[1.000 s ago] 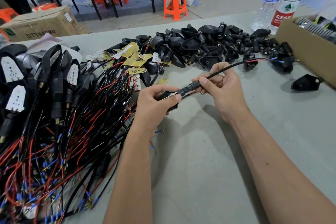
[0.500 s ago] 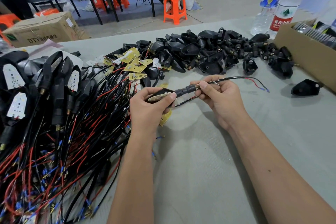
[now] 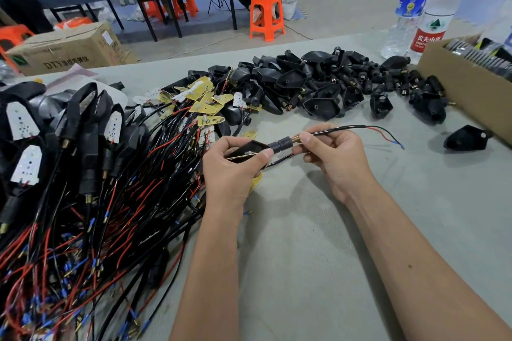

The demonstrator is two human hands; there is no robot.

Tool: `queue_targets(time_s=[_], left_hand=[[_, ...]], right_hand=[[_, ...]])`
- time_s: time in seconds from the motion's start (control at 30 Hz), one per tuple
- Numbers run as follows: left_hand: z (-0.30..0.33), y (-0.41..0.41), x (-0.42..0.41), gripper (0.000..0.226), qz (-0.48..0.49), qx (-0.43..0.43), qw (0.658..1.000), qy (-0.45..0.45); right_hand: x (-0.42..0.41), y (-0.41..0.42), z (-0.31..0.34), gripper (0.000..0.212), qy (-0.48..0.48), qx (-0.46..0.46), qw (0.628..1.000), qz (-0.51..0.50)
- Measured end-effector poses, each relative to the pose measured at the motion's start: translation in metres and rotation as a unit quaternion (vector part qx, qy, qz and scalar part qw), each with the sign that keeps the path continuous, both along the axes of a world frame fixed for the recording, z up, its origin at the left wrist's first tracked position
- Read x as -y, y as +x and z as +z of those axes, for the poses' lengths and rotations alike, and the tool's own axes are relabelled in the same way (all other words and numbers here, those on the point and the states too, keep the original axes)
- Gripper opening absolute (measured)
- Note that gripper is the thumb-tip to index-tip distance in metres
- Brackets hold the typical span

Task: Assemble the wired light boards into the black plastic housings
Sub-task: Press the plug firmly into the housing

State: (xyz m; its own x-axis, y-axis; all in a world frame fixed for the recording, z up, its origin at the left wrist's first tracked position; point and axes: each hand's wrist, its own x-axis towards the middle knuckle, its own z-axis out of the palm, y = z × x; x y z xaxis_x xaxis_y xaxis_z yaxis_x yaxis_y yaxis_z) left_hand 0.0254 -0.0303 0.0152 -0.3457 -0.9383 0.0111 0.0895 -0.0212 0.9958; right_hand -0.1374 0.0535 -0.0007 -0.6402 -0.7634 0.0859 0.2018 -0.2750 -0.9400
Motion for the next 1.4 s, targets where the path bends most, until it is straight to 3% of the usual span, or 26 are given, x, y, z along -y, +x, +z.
queue_targets(time_s=[0.4,0.6,0.9,1.1,1.33,1.4], left_hand=[[0.0027,-0.0042,-0.0045,0.032,0.017,-0.006,1.0,-0.016],[-0.0009,-0.004,-0.0008,0.013,0.04,0.01,0.998,-0.039],[-0.0031,-0.0042,0.0012,0.012,0.11,0.089,0.968,-0.206],[-0.002,-0.0064,-0.0003,0.012,0.092,0.076,0.969,-0.214],[-0.0032,-0.0076,-0.0023,0.015,0.102,0.15,0.948,-0.262],[-0.0042,-0.0089,-0.0008,0.016,0.098,0.147,0.954,-0.241]], right_hand=[[0.003,0.0028,0.0012,0.004,0.014,0.01,1.0,-0.019],[0.0024,0.0004,0.0004,0.007,-0.016,0.071,0.996,-0.042],[0.0026,0.0013,0.0023,0.012,-0.047,-0.001,0.997,-0.058],[0.0037,0.0077,0.0013,0.025,-0.02,0.002,1.0,-0.01],[0.0035,0.0083,0.0013,0.028,-0.026,-0.043,0.998,-0.025],[0.0035,0.0085,0.0019,0.027,-0.034,-0.041,0.998,-0.025]])
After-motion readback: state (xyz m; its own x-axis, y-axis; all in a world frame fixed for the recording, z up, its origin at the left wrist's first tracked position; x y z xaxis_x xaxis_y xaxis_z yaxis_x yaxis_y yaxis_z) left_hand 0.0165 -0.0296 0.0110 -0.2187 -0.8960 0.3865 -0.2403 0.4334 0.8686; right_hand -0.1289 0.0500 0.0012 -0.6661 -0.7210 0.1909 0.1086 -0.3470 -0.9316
